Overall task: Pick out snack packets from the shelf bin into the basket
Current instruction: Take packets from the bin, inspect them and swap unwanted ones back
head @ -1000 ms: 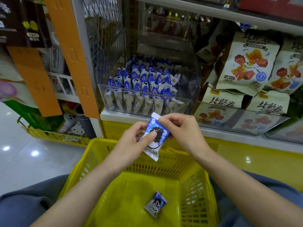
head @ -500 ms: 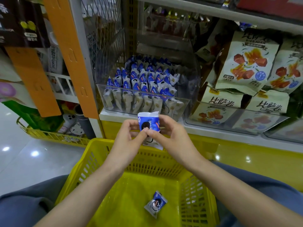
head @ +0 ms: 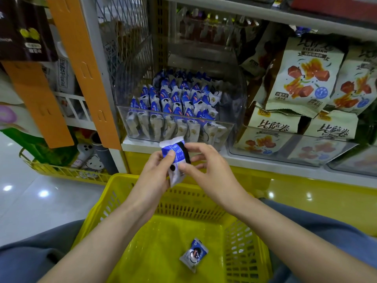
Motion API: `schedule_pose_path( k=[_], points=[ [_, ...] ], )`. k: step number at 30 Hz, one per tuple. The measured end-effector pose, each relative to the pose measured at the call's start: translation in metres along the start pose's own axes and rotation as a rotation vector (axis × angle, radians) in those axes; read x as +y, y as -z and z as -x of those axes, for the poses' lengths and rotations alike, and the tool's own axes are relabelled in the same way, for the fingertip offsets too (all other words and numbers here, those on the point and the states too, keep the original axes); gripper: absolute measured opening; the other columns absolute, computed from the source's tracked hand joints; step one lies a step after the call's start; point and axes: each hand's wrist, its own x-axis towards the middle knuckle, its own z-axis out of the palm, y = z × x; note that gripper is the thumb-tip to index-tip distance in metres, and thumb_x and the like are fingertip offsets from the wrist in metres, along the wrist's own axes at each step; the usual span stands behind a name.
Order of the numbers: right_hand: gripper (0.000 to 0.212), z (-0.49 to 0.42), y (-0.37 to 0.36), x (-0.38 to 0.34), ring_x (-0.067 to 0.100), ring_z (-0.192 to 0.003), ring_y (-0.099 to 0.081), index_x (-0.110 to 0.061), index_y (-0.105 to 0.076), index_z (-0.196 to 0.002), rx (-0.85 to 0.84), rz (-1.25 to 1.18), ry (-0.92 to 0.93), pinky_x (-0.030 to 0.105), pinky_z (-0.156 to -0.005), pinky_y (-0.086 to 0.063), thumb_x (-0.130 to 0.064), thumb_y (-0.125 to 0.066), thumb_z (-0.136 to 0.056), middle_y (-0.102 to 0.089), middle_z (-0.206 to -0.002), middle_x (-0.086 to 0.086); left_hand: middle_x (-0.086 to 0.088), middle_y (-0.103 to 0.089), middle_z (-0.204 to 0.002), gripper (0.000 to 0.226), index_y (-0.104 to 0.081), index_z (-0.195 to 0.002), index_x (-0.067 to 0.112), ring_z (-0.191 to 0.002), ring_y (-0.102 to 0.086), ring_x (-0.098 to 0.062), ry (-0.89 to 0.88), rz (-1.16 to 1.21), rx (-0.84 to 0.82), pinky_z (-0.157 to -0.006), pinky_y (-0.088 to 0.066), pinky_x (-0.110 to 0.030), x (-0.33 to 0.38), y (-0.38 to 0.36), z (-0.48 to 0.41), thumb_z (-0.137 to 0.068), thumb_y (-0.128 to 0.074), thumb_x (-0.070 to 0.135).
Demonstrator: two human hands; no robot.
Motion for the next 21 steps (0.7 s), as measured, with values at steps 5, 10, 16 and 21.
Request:
schedule_pose_path(
  k=[5,10,16,21],
  points=[
    [0.041,-0.0036,0.0036,-0.0001,0.014,-0.102,-0.059,-0.016,-0.048,-0.125,-0.066,-0.226,-0.216,0.028,-0.092,-0.048,-0.017,-0.063,-0.086,-0.060,-0.117,0.000,-0.004,-0.072,-0.100,0.029,-0.062,-0.111,0.013,-0.091,-0.068,-0.014,-0.049,-0.059,-0.051,-0.086,-0.053,-0.036,0.0014,-0.0005,0.0010,-0.099,-0.038,0.025],
    [0.030,-0.0030,0.0027,0.0019,0.017,-0.085,-0.062,-0.019,-0.058,-0.106,-0.063,-0.208,-0.195,0.031,-0.082,-0.052,-0.020,-0.071,-0.079,-0.066,-0.102,0.003,0.002,-0.073,-0.098,0.031,-0.067,-0.102,0.025,-0.089,-0.067,-0.010,-0.099,-0.181,-0.011,-0.083,-0.050,-0.032,0.0013,0.0021,0.0014,-0.097,-0.038,0.037],
    [0.005,-0.0016,0.0007,0.0005,0.021,-0.084,-0.064,-0.025,-0.057,-0.086,-0.070,-0.252,-0.136,0.031,-0.070,-0.057,-0.025,-0.055,-0.091,-0.064,-0.092,0.006,-0.007,-0.073,-0.094,0.026,-0.067,-0.100,0.016,-0.088,-0.068,-0.021,-0.167,-0.221,0.019,-0.077,-0.053,-0.032,0.0043,0.0061,-0.0002,-0.097,-0.043,0.026],
    [0.017,-0.0026,0.0015,0.0013,0.014,-0.072,-0.063,-0.020,-0.056,-0.078,-0.049,-0.297,-0.184,0.027,-0.063,-0.057,-0.020,-0.051,-0.093,-0.064,-0.086,0.009,0.004,-0.064,-0.088,0.008,-0.054,-0.094,0.027,-0.073,-0.060,0.000,-0.296,-0.345,0.096,-0.062,-0.048,-0.013,0.0014,0.0044,-0.0019,-0.094,-0.048,0.022]
  ],
)
